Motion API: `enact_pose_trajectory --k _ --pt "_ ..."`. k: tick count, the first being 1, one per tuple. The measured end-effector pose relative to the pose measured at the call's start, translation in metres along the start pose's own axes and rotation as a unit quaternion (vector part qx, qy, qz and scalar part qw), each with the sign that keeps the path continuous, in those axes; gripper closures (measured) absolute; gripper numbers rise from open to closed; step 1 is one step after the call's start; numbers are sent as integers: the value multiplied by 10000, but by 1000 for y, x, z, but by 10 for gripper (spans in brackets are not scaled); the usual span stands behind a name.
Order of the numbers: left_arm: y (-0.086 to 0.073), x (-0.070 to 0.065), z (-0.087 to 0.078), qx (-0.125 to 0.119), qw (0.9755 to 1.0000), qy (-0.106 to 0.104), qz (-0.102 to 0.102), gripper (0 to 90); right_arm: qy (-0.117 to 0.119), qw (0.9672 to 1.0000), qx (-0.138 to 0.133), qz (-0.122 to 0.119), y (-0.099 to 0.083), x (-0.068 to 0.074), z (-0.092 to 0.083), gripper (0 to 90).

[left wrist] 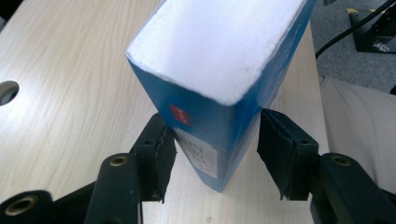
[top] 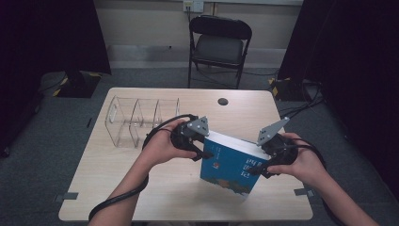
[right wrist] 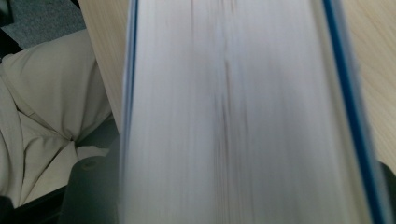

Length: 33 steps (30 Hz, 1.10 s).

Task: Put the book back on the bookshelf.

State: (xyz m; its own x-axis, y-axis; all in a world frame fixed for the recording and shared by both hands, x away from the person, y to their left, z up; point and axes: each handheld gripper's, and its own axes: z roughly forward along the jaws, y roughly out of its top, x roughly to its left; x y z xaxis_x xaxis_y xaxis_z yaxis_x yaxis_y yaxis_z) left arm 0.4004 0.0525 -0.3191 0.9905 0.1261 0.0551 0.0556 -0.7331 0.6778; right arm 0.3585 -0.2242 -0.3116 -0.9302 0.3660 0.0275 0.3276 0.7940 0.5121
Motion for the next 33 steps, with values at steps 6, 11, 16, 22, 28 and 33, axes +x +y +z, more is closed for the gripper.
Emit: enact_pose_trajectory --k 6,11,16,22,28,33 --pt "5 -1 -1 201 9998 29 -62 482 24 9997 -180 134 -13 -4 -1 329" --pt "7 -4 -4 321 9994 19 -91 506 87 9988 -405 270 -25 -6 2 329" --pt "7 -8 -7 356 9992 -29 -187 535 92 9979 -538 334 -36 -8 6 329" --pt "6 -13 -9 414 9988 8 -246 555 84 9972 -608 425 -42 -11 7 333" --pt "9 -17 -11 577 9979 -8 -278 572 97 9966 -655 493 -47 -13 11 329" --pt "13 -16 -10 677 9973 -19 -291 572 123 9958 -795 427 -48 -13 15 329"
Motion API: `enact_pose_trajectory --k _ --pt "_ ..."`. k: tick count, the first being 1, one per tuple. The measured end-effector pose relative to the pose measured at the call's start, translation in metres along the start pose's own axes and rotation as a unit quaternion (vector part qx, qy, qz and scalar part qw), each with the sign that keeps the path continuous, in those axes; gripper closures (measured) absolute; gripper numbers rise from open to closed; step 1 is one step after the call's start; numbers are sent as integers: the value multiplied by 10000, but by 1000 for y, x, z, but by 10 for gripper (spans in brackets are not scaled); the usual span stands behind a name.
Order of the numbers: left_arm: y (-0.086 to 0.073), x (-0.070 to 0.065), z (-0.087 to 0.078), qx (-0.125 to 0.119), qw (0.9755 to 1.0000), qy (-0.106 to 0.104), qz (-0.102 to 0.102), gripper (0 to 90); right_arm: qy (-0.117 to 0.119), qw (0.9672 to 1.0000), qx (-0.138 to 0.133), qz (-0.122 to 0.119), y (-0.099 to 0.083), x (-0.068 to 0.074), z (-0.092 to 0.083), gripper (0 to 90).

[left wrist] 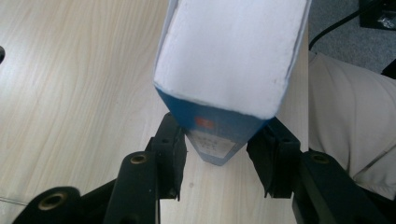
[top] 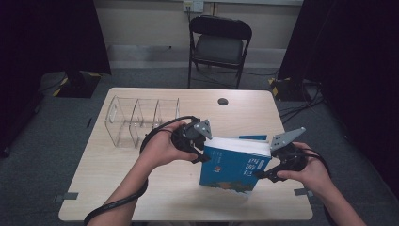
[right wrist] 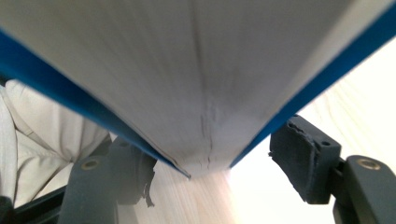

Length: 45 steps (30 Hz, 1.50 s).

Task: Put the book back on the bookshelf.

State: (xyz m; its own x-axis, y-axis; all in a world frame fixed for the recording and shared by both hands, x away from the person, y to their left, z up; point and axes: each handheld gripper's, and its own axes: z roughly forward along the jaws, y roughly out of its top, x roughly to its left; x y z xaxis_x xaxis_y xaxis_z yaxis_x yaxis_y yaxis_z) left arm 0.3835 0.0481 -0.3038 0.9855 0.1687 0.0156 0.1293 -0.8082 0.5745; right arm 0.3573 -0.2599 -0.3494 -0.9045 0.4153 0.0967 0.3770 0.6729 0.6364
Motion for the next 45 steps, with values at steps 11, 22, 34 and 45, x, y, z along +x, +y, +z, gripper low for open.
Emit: enact_pose_trajectory --k 11,22,34,45 --pt "10 1 0 221 9995 40 203 557 85 9998 -159 -90 2 2 6 338" --pt "12 2 1 5 9994 79 323 511 67 9995 -88 -296 7 5 8 423" --pt "30 4 3 121 9988 7 480 486 61 9995 -61 -297 6 4 7 433" --pt "46 2 13 218 9982 7 564 404 71 9996 -78 -258 6 4 8 427"
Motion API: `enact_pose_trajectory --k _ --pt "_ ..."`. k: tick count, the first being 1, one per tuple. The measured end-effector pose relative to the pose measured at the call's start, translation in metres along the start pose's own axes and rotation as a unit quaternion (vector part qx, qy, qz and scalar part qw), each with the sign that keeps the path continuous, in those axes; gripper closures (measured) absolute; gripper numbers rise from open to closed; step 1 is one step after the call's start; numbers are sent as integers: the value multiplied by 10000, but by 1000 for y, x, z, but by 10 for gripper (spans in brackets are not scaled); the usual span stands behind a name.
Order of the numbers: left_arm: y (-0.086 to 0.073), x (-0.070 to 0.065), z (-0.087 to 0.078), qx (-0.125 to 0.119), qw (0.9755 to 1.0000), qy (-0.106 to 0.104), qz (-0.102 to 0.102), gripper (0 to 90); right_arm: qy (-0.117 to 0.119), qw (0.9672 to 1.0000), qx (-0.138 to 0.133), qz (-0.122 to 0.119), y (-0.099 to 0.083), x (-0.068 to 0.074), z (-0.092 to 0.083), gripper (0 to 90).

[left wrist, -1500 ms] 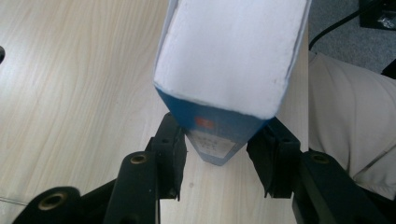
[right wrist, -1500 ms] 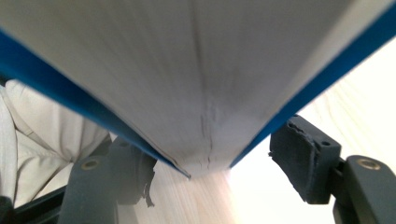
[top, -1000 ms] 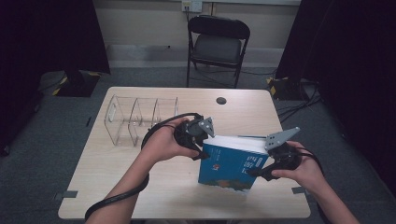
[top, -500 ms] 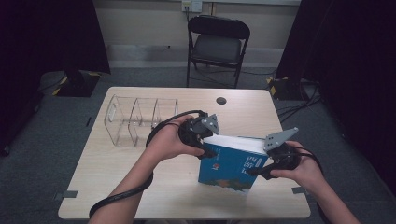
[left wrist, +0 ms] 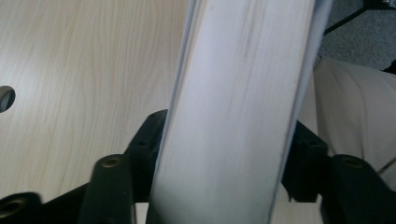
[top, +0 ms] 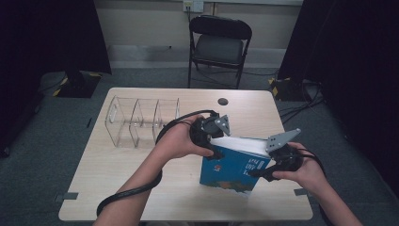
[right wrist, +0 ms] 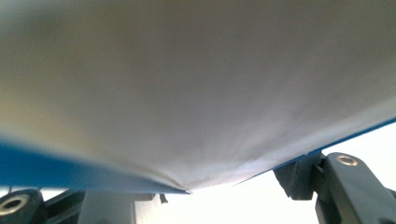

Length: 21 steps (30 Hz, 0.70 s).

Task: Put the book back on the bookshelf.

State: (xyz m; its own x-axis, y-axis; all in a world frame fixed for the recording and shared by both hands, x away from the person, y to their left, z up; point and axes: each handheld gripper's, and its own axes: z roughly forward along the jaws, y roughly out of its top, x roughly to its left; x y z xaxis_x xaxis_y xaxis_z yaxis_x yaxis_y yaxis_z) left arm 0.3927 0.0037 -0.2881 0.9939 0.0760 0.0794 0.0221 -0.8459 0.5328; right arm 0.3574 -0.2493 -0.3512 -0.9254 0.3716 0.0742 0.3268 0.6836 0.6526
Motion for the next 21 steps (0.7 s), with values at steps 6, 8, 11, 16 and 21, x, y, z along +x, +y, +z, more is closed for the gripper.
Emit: enact_pose_trajectory --k 6,8,11,16,21 --pt "4 -2 4 159 9998 -84 86 406 17 10000 9 13 0 1 0 424" --pt "5 0 3 238 9996 -144 103 429 11 10000 0 23 -1 1 0 417" --pt "6 0 3 264 9994 -174 153 465 13 10000 21 33 -3 0 0 393" --pt "7 1 1 321 9989 -260 241 523 -5 9999 11 166 -12 -3 -1 329" --pt "7 -2 0 398 9986 -279 187 560 -96 9995 27 316 -24 -8 -1 287"
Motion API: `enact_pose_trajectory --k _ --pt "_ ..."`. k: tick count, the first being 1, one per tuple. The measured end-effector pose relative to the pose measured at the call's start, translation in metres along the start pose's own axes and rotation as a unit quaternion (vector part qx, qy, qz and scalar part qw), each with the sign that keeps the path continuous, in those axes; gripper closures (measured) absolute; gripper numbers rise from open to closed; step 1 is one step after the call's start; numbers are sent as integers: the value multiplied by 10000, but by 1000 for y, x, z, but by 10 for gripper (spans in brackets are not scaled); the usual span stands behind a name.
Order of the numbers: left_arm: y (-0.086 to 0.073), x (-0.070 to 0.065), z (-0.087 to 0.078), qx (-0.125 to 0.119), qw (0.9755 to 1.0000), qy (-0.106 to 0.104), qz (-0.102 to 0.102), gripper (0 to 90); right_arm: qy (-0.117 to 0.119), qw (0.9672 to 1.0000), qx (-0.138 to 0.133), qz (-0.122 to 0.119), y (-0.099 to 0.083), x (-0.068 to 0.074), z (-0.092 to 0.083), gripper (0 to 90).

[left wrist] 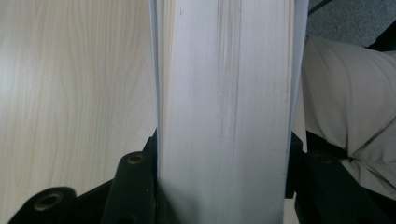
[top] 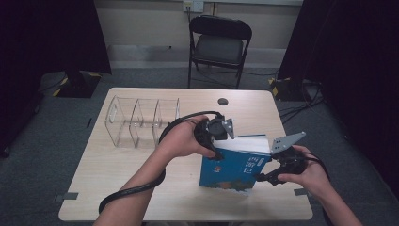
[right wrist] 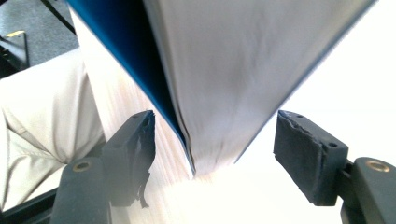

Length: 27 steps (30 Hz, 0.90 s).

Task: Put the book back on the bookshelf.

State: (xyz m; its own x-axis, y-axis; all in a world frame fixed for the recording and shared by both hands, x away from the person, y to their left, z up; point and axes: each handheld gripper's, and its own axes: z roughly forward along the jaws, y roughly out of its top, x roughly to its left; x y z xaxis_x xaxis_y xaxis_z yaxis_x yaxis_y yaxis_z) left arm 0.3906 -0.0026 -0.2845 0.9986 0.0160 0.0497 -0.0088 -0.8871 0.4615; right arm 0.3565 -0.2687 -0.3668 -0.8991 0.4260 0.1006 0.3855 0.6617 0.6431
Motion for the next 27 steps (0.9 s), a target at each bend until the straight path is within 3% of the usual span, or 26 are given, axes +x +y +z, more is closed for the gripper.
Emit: enact_pose_trajectory --k 16,21,23,27 --pt "2 -2 -1 79 9999 97 -36 555 -278 9989 -92 353 -45 -12 20 249" --pt "2 -3 -2 130 9996 2 -263 568 -312 9980 -93 535 -63 -16 37 238" --pt "1 -4 -2 127 9996 20 -250 574 -279 9977 -56 608 -69 -18 42 235" --pt "0 -5 -3 84 9992 -5 -395 587 -448 9967 13 678 -78 -21 48 235"
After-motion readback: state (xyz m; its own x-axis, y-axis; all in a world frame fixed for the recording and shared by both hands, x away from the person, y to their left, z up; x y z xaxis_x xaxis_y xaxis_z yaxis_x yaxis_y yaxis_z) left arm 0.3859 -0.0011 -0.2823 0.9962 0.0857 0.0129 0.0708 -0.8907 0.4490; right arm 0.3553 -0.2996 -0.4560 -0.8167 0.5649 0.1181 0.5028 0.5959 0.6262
